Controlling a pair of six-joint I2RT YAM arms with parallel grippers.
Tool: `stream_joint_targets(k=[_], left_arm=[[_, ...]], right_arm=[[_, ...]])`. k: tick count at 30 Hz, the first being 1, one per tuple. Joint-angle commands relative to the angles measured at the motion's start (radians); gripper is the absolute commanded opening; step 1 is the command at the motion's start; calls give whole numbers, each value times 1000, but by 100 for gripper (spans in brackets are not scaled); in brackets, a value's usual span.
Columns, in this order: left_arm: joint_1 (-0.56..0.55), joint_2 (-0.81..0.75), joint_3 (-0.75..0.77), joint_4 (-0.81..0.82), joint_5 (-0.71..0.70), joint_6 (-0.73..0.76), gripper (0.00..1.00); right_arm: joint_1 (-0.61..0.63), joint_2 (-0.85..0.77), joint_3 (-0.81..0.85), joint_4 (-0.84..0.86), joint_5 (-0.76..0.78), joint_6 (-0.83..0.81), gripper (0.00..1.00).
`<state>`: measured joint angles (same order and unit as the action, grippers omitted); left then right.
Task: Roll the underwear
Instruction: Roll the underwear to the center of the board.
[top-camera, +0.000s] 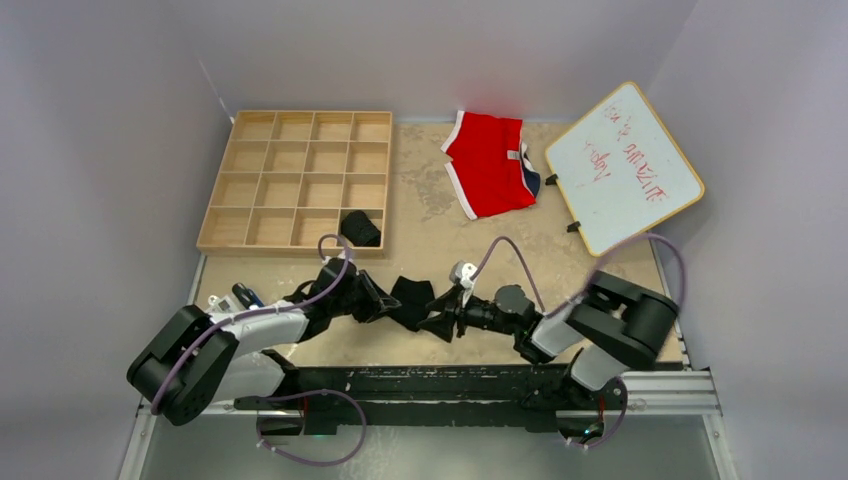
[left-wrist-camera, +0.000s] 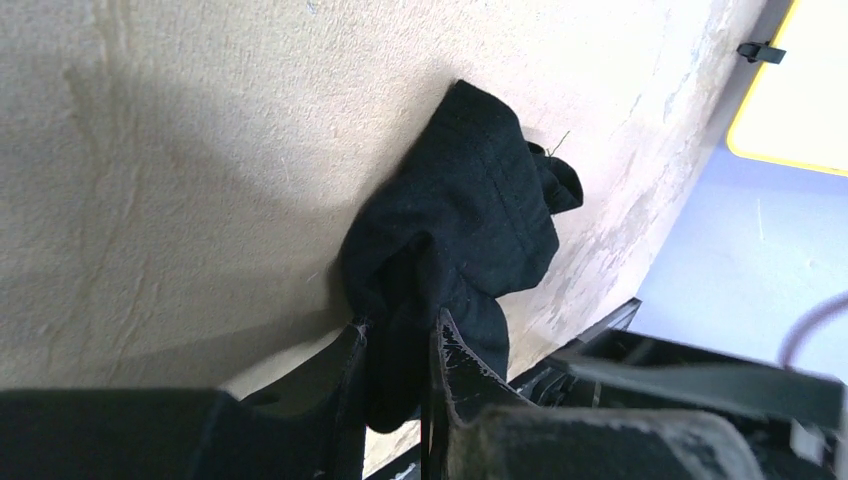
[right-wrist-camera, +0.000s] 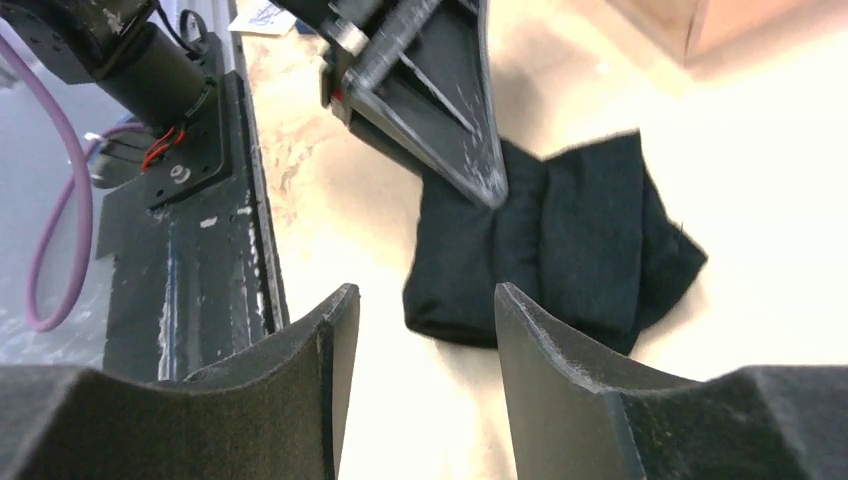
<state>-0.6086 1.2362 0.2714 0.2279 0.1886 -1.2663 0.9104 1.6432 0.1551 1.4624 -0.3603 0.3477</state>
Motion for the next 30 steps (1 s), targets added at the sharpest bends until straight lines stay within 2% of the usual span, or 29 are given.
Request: stream_joint_targets(k=[1,3,7,10,15,18,20,22,26,30], left_arm=[[6,-13,37,-180,-77,50,0],[6,-13,46,-195,-72,49,0],[6,-4,67,-225,-63,44,0],[6,0,71,-226,-61,36,0],[6,7,81,-258,-60,28,0],[7,8,84,-268,-61,29,0],[6,8,86,-271,-60,30,0],[7,7,85,-271,-57,33,0],[6,2,78,-244,-34,38,0],[7,-3,87,-256,-36,49,0]], right_arm=[[120,-252,133,-554,223,-435,55],[139,-306,188,-694,297,-537,56],[182,-356,229,-807,345,-633,57],[248,-341,258,-823,379,-664,58],[357,-214,325,-775,461,-699,58],[373,-151,342,-697,439,-686,57],[385,-117,360,-691,501,-702,57],[394,-92,373,-694,563,-727,58],[393,-54,388,-758,552,-730,57],[394,-13,383,-785,612,-697,53]])
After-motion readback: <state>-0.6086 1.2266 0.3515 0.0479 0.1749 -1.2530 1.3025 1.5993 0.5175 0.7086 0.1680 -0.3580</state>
